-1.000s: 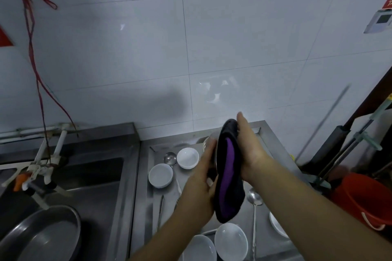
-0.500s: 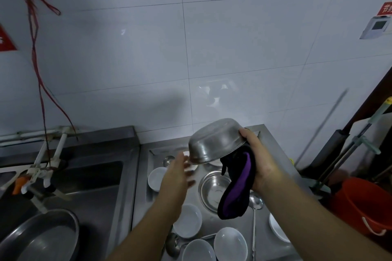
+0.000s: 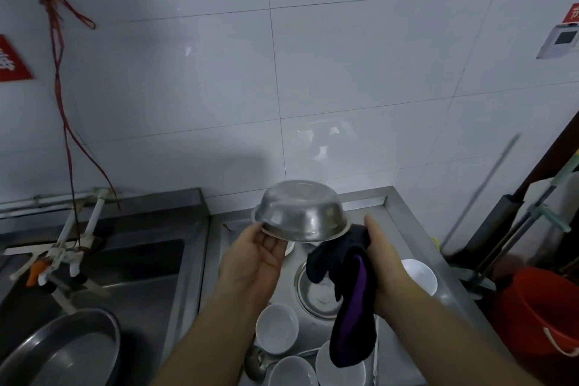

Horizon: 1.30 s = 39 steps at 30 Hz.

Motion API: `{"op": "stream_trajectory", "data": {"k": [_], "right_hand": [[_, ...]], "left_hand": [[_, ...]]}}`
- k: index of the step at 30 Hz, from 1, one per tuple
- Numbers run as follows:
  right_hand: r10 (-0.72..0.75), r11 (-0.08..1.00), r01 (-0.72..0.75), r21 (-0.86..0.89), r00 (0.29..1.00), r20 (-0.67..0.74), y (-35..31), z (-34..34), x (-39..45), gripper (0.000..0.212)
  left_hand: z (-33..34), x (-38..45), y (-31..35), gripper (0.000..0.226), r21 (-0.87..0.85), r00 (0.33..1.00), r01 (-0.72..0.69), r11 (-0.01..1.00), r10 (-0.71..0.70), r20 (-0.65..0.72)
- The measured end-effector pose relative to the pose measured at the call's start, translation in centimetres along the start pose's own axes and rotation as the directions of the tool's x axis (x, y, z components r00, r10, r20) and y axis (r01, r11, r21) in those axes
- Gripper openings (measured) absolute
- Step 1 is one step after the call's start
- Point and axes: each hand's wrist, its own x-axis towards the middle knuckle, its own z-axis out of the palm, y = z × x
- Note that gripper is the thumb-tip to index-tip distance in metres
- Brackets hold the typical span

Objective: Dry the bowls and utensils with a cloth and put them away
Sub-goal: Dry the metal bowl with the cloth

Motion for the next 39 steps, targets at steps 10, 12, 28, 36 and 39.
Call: {"op": "stream_trajectory", "data": {"k": [10, 12, 28, 36, 39], "right_hand": [[-0.231, 0.972, 0.233, -0.010, 0.966, 0.116, -4.9, -0.3, 0.3, 0.046], [-0.324, 0.908, 0.361, -0.212, 0.927, 0.189, -5.3, 1.1, -0.3, 0.046], [-0.644, 0.249, 0.776, -0.579, 0.580, 0.500, -5.2, 1.3, 0.0, 0.030], [-0.301, 0.923, 0.295, -0.246, 0.954, 0.014, -5.8, 1.5, 1.5, 0.065], [-0.176, 0.977, 0.169, -0.129, 0.983, -0.044, -4.8, 1.6, 1.3, 0.061]], "left_hand": [[1.9, 0.1, -1.7, 0.023, 0.504, 0.985, -0.172, 0.846, 0.143, 0.096], [2.5, -0.6, -2.8, 0.022, 0.601, 0.973, -0.222, 0.768, 0.133, 0.189], [3.6, -2.9, -3.0, 0.033, 0.546, 0.915, -0.241, 0.803, 0.000, 0.404], [4.4, -3.5, -3.3, 0.033, 0.525, 0.912, -0.320, 0.789, 0.107, 0.395], [4.6, -3.4, -3.2, 0.033, 0.503, 0.901, -0.363, 0.784, 0.160, 0.403]]}}
